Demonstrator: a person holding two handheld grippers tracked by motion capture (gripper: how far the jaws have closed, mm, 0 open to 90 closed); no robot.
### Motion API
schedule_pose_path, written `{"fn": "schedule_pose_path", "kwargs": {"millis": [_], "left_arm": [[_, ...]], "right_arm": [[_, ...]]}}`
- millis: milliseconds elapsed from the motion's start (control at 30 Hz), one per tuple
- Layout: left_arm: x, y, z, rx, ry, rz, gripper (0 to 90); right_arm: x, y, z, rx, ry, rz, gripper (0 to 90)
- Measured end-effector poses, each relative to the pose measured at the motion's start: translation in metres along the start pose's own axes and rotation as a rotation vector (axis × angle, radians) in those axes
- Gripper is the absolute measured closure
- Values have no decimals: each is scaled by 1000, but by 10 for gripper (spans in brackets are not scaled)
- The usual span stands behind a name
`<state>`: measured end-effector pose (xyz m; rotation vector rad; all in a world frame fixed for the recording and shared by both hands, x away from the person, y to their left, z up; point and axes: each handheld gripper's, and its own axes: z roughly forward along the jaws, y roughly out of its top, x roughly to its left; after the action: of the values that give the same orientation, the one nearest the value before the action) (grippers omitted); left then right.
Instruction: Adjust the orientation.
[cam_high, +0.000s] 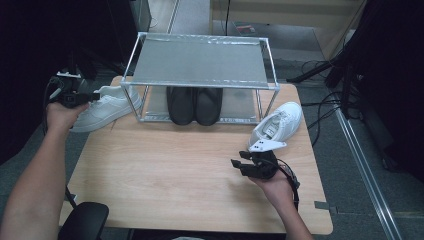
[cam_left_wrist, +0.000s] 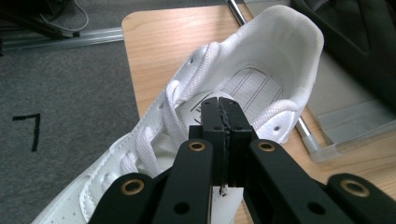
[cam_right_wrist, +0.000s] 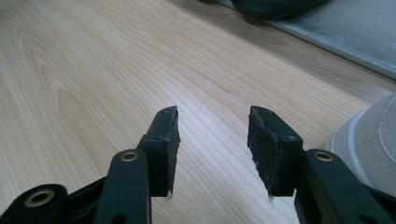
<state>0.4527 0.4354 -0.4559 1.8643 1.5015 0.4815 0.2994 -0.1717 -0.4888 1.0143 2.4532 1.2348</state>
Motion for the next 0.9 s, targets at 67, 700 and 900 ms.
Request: {"fn": "schedule_pose_path", "kwargs": {"millis": [67,700,900], "left_arm": [[1,3,-3,-5,-23,-4,900],[-13,3,23,40,-80,107,505],[-10,0,29,36,-82,55,496]], "right_arm": [[0,0,0,1,-1,0,546],[0,-1,2,12,-4,0,548],[0,-1,2,14,-1,-7,548]]}}
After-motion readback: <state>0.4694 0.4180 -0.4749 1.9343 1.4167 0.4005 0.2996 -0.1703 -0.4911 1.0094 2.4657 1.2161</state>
